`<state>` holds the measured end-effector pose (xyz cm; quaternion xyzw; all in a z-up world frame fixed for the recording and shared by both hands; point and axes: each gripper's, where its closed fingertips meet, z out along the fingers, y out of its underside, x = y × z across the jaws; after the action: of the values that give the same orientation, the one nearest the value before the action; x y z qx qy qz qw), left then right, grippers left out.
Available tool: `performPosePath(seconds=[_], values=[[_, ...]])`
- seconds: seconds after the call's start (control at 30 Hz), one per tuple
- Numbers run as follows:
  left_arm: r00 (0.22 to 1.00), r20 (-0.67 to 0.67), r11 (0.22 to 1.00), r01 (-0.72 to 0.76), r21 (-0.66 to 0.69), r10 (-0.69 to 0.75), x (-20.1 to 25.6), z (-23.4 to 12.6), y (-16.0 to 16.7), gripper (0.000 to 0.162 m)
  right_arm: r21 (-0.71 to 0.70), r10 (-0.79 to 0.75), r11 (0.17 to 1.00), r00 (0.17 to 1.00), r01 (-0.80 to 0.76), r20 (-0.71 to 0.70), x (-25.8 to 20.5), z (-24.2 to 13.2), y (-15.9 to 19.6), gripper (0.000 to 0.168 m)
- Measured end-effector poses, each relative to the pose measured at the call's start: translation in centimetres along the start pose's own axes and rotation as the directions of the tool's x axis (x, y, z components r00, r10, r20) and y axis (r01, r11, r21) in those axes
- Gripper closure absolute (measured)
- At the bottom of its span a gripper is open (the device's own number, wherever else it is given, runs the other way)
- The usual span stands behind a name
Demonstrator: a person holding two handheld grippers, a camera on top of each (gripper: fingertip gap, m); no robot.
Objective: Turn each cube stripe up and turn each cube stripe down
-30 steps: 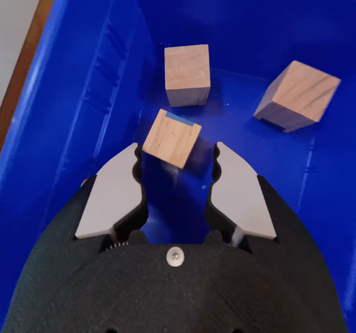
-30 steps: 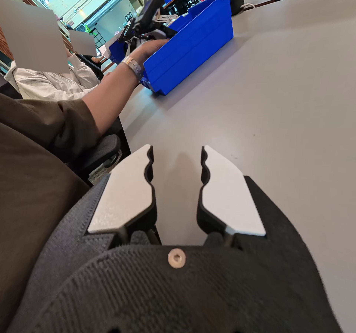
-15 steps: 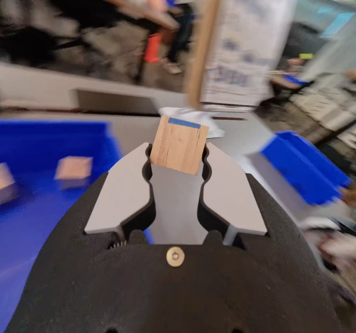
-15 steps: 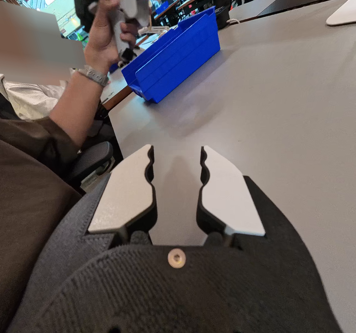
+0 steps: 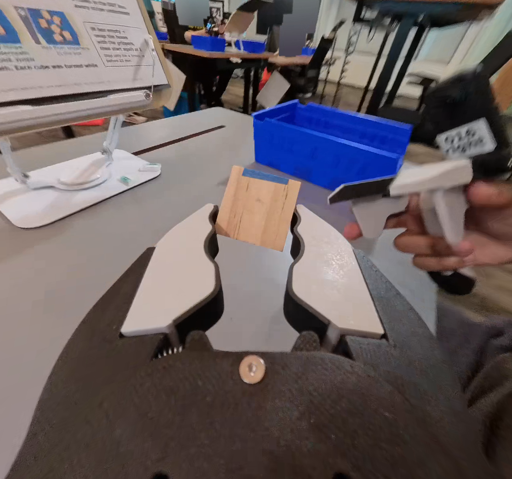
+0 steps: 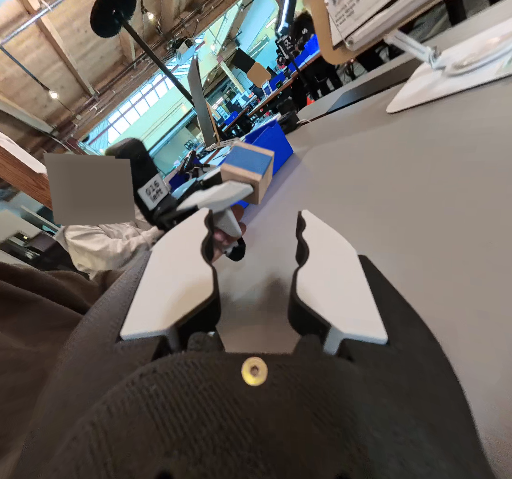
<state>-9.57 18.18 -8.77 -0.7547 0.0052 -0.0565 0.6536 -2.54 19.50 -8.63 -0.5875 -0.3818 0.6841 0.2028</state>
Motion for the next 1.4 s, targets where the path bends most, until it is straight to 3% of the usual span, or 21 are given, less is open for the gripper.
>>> performPosePath(seconds=[0.17, 0.33, 0.5, 0.57, 0.83, 1.07, 1.2, 1.3, 1.4], values=[[0.927, 0.064, 0.922, -0.356, -0.153, 0.368, 3.2, 1.9, 3.6, 0.112, -0.067, 0.103, 0.993, 0.994, -0.1, 0.042, 0.2, 0.4, 1.3, 0.095], [0.945, 0.019, 0.934, -0.319, -0.161, 0.326, 4.9, 2.2, 4.4, 0.112, -0.134, 0.125, 0.983, 0.992, -0.125, -0.013, 1.3, 1.1, 3.6, 0.089], [0.948, -0.035, 0.937, -0.319, -0.145, 0.317, 6.2, 2.0, 4.9, 0.112, -0.151, 0.179, 0.974, 0.983, -0.172, 0.038, 1.0, 1.3, 4.0, 0.121], [0.949, -0.028, 0.938, -0.315, -0.144, 0.314, 6.2, 2.0, 5.1, 0.112, -0.158, 0.186, 0.971, 0.982, -0.178, 0.036, 1.3, 1.3, 4.1, 0.122], [0.987, -0.009, 0.975, -0.159, -0.153, 0.159, 5.3, 2.2, 5.3, 0.081, -0.111, 0.128, 0.986, 0.992, -0.125, 0.021, 1.6, 0.8, 2.5, 0.123], [0.997, -0.046, 0.983, 0.059, -0.176, -0.068, 4.6, 1.9, 5.5, 0.079, 0.032, 0.001, 0.999, 1.0, 0.0, -0.03, 1.5, -1.3, -3.5, 0.123], [0.986, -0.048, 0.976, 0.149, -0.16, -0.158, 4.5, 1.3, 5.0, 0.083, 0.049, -0.134, 0.988, 0.971, 0.146, -0.198, 3.5, -4.0, -9.3, 0.123], [0.98, -0.053, 0.972, 0.184, -0.147, -0.193, 4.5, 0.7, 4.6, 0.084, 0.08, -0.271, 0.942, 0.879, 0.326, -0.393, 6.5, -7.6, -15.6, 0.123], [0.975, -0.072, 0.968, 0.197, -0.155, -0.21, 4.8, 0.5, 4.5, 0.085, -0.021, -0.384, 0.873, 0.66, 0.487, -0.646, 13.5, -12.4, -20.9, 0.123]])
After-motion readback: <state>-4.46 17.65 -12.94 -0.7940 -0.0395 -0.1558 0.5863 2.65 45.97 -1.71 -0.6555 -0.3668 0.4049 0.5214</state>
